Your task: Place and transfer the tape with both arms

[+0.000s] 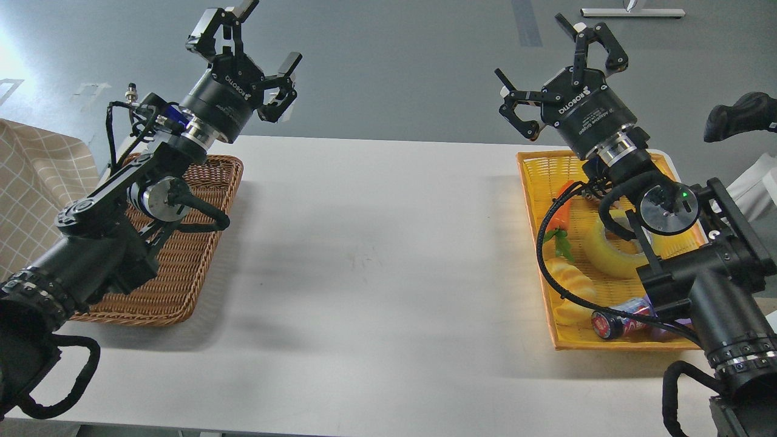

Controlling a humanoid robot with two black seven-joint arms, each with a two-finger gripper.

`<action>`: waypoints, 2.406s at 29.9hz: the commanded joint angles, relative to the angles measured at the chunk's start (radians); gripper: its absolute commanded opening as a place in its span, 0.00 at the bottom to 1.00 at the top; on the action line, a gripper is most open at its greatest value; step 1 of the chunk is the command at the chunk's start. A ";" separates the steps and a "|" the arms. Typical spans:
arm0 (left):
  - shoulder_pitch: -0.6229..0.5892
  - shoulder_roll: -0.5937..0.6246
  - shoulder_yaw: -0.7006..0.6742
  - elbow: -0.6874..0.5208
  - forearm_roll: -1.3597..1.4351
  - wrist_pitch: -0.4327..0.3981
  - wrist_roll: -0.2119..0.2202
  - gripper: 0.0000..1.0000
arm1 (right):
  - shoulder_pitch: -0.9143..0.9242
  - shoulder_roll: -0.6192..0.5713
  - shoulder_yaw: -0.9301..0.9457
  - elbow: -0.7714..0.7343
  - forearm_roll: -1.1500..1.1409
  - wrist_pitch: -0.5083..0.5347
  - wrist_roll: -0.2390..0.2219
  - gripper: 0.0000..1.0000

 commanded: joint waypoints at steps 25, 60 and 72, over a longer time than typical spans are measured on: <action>0.000 0.000 -0.007 -0.008 -0.001 0.000 -0.003 0.98 | 0.000 0.000 -0.002 0.000 0.000 0.000 0.000 1.00; -0.002 0.000 -0.007 -0.012 -0.001 0.000 -0.004 0.98 | 0.109 -0.195 -0.267 0.003 -0.077 0.000 -0.003 1.00; -0.002 0.002 -0.007 -0.012 -0.001 0.000 -0.004 0.98 | 0.281 -0.434 -0.471 0.086 -0.270 0.000 -0.003 1.00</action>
